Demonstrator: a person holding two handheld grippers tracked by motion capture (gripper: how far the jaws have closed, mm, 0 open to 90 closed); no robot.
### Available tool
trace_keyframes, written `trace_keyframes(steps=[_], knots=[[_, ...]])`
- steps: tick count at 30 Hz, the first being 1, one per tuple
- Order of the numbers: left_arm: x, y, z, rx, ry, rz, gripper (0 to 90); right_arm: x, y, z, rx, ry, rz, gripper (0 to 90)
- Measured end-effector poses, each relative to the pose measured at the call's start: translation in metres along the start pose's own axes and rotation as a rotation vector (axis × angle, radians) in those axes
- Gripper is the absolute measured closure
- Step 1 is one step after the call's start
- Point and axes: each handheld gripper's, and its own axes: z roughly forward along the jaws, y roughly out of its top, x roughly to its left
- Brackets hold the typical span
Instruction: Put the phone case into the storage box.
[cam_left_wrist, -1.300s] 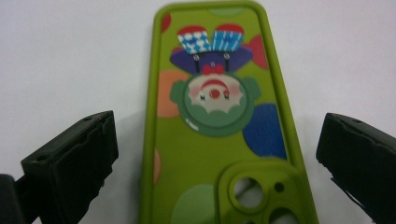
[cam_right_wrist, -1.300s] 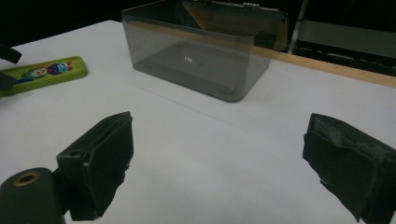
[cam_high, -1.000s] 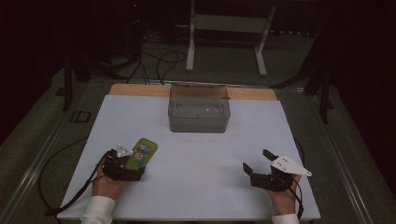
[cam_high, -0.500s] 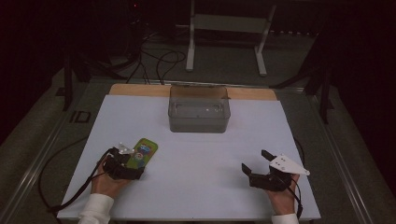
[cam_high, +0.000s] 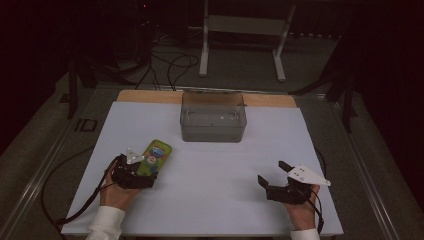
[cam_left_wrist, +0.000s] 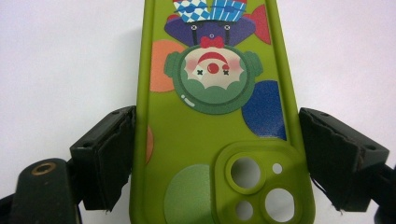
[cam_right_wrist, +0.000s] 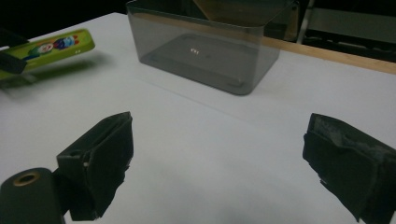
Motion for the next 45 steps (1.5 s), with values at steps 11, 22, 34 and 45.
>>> trace_keyframes(steps=[11,22,34,45], knots=[[-0.012,0.027,-0.024,-0.165,0.007,0.014,15.5,0.008,0.006,0.005,0.024,0.034,0.011,8.5],[-0.02,0.047,-0.025,-0.256,-0.01,0.02,15.4,0.015,0.018,0.014,0.013,0.091,0.052,8.5],[-0.025,0.061,-0.021,-0.33,-0.002,0.022,15.4,0.023,0.036,0.033,0.027,0.128,0.08,8.5],[-0.033,0.074,-0.019,-0.387,-0.009,0.025,15.4,0.031,0.057,0.05,0.025,0.165,0.098,8.5]])
